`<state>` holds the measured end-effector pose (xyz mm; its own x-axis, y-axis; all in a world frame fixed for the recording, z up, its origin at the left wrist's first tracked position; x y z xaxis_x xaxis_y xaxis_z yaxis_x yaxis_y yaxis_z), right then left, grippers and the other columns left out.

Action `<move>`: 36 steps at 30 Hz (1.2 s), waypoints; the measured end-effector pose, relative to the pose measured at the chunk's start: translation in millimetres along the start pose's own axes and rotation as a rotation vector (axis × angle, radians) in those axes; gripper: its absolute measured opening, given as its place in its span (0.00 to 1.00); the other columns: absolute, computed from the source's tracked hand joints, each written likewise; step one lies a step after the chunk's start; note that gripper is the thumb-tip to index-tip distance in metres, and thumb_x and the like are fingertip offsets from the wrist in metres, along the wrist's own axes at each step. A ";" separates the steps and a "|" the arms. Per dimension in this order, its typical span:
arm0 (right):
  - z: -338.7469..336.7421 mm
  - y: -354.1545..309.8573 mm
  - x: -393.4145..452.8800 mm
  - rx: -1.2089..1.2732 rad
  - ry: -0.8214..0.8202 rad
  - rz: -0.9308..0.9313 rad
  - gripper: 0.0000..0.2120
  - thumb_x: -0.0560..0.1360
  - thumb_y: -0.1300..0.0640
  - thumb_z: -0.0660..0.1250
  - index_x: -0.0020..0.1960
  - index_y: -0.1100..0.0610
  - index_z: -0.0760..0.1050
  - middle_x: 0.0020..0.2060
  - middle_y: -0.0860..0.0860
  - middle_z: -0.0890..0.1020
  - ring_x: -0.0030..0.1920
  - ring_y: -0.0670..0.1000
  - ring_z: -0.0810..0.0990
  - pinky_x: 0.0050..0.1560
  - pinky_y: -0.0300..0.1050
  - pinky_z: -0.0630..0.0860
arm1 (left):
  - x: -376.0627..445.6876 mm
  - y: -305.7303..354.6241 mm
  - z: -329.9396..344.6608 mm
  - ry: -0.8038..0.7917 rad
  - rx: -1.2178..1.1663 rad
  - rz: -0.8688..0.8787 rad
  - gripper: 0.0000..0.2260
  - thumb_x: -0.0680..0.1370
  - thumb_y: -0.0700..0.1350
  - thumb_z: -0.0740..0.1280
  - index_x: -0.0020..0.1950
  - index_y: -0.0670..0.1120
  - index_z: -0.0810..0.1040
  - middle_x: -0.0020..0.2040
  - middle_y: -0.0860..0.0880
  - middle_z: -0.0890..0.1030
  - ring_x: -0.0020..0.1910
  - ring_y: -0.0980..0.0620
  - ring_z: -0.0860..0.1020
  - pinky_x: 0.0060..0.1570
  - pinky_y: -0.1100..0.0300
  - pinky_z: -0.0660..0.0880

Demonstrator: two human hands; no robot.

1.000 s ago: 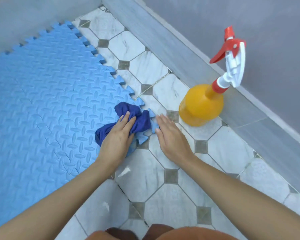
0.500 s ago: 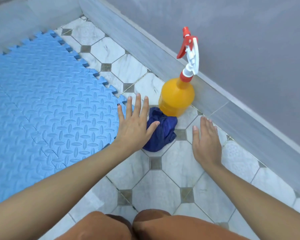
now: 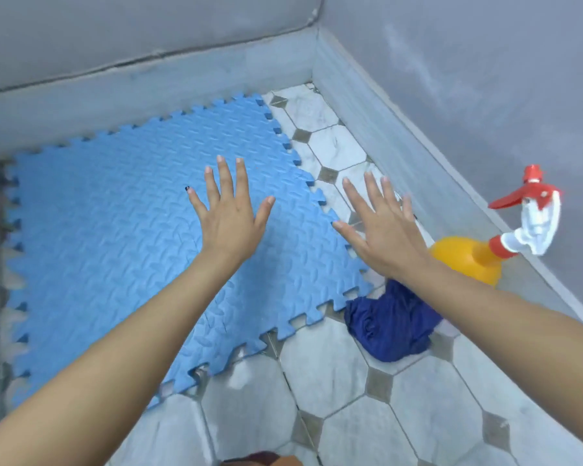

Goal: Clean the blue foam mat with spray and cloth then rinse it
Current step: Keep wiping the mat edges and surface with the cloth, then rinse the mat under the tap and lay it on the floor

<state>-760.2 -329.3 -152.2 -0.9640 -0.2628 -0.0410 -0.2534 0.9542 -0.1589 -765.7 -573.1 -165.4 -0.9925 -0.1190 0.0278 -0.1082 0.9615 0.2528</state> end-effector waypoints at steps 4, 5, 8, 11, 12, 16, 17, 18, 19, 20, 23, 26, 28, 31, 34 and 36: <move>-40.4 -16.7 91.6 -0.182 -0.010 0.001 0.33 0.78 0.33 0.46 0.79 0.43 0.44 0.80 0.53 0.46 0.79 0.59 0.45 0.74 0.68 0.48 | 32.1 -69.3 -52.5 0.059 -0.057 -0.181 0.33 0.80 0.61 0.53 0.79 0.45 0.47 0.79 0.40 0.44 0.78 0.38 0.44 0.70 0.33 0.43; -47.2 -20.8 109.6 -0.208 -0.026 0.014 0.34 0.78 0.32 0.46 0.79 0.44 0.45 0.80 0.53 0.46 0.79 0.59 0.45 0.73 0.68 0.49 | 39.0 -85.4 -65.2 0.067 -0.057 -0.197 0.33 0.81 0.60 0.54 0.79 0.45 0.47 0.79 0.40 0.44 0.78 0.38 0.45 0.70 0.33 0.43; -58.6 -37.7 150.0 -0.183 -0.102 0.017 0.34 0.77 0.32 0.48 0.79 0.45 0.47 0.80 0.54 0.47 0.79 0.60 0.46 0.74 0.67 0.51 | 62.5 -131.0 -95.8 0.121 -0.013 -0.185 0.31 0.81 0.57 0.55 0.78 0.45 0.51 0.79 0.40 0.46 0.78 0.40 0.49 0.71 0.34 0.45; -55.6 -57.0 175.1 -0.185 -0.150 -0.070 0.34 0.78 0.33 0.52 0.79 0.45 0.49 0.80 0.53 0.49 0.79 0.58 0.48 0.73 0.64 0.54 | 76.2 -173.9 -104.7 0.149 0.045 -0.235 0.29 0.81 0.55 0.57 0.78 0.44 0.53 0.79 0.40 0.48 0.77 0.40 0.51 0.72 0.35 0.47; -51.4 -62.9 180.9 -0.171 -0.145 -0.093 0.35 0.77 0.33 0.53 0.79 0.45 0.50 0.79 0.53 0.51 0.79 0.58 0.49 0.73 0.63 0.56 | 76.9 -186.9 -103.0 0.148 0.049 -0.264 0.29 0.81 0.54 0.57 0.78 0.44 0.54 0.79 0.40 0.48 0.77 0.39 0.52 0.72 0.35 0.47; 1.2 -68.6 201.9 0.018 -0.190 -0.040 0.40 0.73 0.31 0.60 0.78 0.49 0.54 0.77 0.54 0.58 0.76 0.59 0.57 0.70 0.63 0.63 | 61.4 -233.4 -81.9 0.070 0.096 -0.413 0.29 0.81 0.55 0.57 0.78 0.45 0.52 0.79 0.40 0.47 0.77 0.40 0.50 0.71 0.36 0.47; 22.0 -68.4 203.5 0.082 -0.211 -0.006 0.42 0.71 0.30 0.61 0.77 0.49 0.54 0.76 0.55 0.59 0.75 0.60 0.60 0.69 0.63 0.64 | 53.1 -246.3 -74.0 0.046 0.125 -0.446 0.30 0.81 0.55 0.57 0.78 0.45 0.51 0.79 0.41 0.47 0.77 0.40 0.50 0.71 0.36 0.47; 41.8 -68.0 204.1 0.134 -0.231 0.041 0.45 0.70 0.30 0.63 0.78 0.50 0.53 0.75 0.56 0.60 0.74 0.61 0.61 0.69 0.62 0.65 | 46.0 -259.9 -65.5 0.019 0.158 -0.473 0.30 0.81 0.56 0.57 0.78 0.45 0.51 0.79 0.41 0.47 0.77 0.40 0.50 0.71 0.36 0.48; 58.9 -68.2 203.6 0.189 -0.254 0.111 0.47 0.69 0.30 0.65 0.78 0.50 0.51 0.76 0.57 0.58 0.75 0.62 0.60 0.70 0.61 0.64 | 38.3 -273.8 -57.4 -0.025 0.189 -0.514 0.31 0.80 0.57 0.56 0.78 0.46 0.50 0.79 0.41 0.47 0.77 0.39 0.50 0.71 0.36 0.48; 74.9 -68.2 201.4 0.238 -0.278 0.186 0.50 0.68 0.30 0.67 0.79 0.51 0.49 0.77 0.59 0.56 0.75 0.62 0.59 0.71 0.61 0.62 | 29.7 -289.4 -49.2 -0.081 0.197 -0.583 0.31 0.80 0.58 0.56 0.78 0.46 0.50 0.79 0.41 0.47 0.77 0.38 0.50 0.71 0.36 0.49; 101.1 -68.5 194.1 0.285 -0.272 0.306 0.54 0.64 0.28 0.69 0.78 0.51 0.49 0.76 0.60 0.58 0.75 0.62 0.60 0.70 0.63 0.63 | -5.7 -337.5 -22.2 -0.200 0.007 -0.895 0.36 0.77 0.63 0.59 0.77 0.44 0.52 0.78 0.39 0.54 0.75 0.34 0.56 0.71 0.37 0.56; 98.2 -66.6 205.0 0.365 -0.238 0.352 0.57 0.58 0.26 0.70 0.77 0.51 0.51 0.73 0.55 0.65 0.72 0.61 0.65 0.68 0.64 0.65 | -28.2 -354.3 3.6 -0.144 -0.268 -1.082 0.42 0.73 0.67 0.62 0.77 0.42 0.53 0.75 0.38 0.61 0.73 0.35 0.61 0.70 0.42 0.61; 87.9 -62.0 219.2 0.618 -0.274 0.506 0.57 0.59 0.28 0.72 0.77 0.51 0.51 0.73 0.54 0.66 0.72 0.60 0.67 0.69 0.61 0.66 | -24.5 -356.0 -0.6 -0.024 -0.372 -1.176 0.44 0.71 0.69 0.64 0.76 0.42 0.58 0.74 0.37 0.65 0.71 0.35 0.65 0.70 0.43 0.63; 60.6 -56.8 233.5 0.928 -0.315 0.652 0.54 0.57 0.29 0.74 0.74 0.56 0.62 0.70 0.53 0.71 0.68 0.58 0.71 0.67 0.58 0.68 | -16.0 -366.9 -12.5 0.128 -0.714 -1.326 0.46 0.66 0.72 0.66 0.73 0.42 0.66 0.73 0.42 0.68 0.69 0.39 0.68 0.68 0.46 0.65; 26.7 -44.0 239.5 0.963 -0.166 0.619 0.42 0.65 0.33 0.72 0.69 0.59 0.69 0.62 0.51 0.74 0.64 0.57 0.73 0.59 0.50 0.68 | -6.7 -366.9 -26.0 0.209 -0.894 -1.300 0.43 0.63 0.70 0.68 0.70 0.45 0.70 0.69 0.45 0.72 0.66 0.42 0.71 0.65 0.49 0.68; 2.5 -34.4 241.3 0.962 -0.016 0.623 0.33 0.66 0.34 0.72 0.59 0.57 0.74 0.56 0.52 0.76 0.56 0.56 0.75 0.54 0.49 0.69 | 3.2 -351.9 -49.1 0.220 -0.893 -1.255 0.37 0.67 0.66 0.69 0.67 0.43 0.72 0.62 0.45 0.75 0.58 0.42 0.75 0.55 0.50 0.72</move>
<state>-983.8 -425.9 -159.1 -0.8974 0.2092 -0.3884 0.4411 0.4167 -0.7949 -728.0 -924.0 -206.8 -0.2589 -0.8146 -0.5190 -0.6863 -0.2229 0.6923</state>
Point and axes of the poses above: each hand's wrist, its own x-axis towards the middle knuckle, its own z-axis out of the palm, y = z × x, the point moved 3 cm from there along x, towards the middle knuckle
